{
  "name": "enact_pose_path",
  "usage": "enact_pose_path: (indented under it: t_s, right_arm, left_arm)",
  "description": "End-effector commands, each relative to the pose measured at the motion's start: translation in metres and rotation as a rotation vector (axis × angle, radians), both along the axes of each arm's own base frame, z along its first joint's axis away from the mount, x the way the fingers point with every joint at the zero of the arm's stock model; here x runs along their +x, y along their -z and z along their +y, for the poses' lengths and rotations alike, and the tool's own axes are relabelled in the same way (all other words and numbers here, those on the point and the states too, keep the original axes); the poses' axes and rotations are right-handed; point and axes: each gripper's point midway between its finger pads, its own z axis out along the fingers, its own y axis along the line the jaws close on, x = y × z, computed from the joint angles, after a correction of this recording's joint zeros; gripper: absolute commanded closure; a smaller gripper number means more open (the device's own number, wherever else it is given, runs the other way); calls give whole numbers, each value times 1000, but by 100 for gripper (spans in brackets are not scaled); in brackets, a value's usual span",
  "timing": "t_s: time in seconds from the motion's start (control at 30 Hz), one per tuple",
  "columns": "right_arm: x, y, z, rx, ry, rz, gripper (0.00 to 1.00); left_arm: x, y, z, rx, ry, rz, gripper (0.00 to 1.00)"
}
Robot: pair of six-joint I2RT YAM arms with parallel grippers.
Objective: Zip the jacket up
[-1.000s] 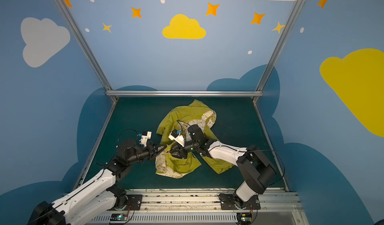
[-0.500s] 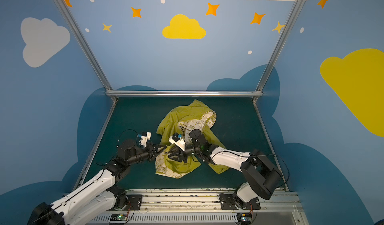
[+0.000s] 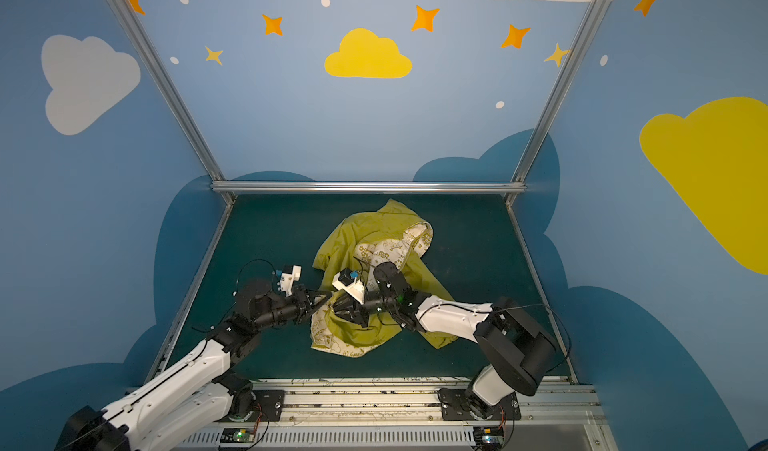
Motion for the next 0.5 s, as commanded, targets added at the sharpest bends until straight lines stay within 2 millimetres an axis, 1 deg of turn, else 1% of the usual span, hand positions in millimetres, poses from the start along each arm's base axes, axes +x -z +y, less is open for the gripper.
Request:
enact_pose_path:
  t_s: [0.0,0.13,0.23,0.47]
  right_arm:
    - [3,-17,8,51,1,-34,79]
    - [3,-16,8,49,5,-37,93]
    - [3,-13,5,32,15,-40,100]
    - [1,1,-10,-50,46,-48,100]
  left_arm:
    - [0,-1,2,7,-3,-9,97]
    - [-1,-1,2,7,-3,-7,97]
    - [-1,-1,3,13,-10,-11,97]
    - [-1,2,8,33,-22,-5,97]
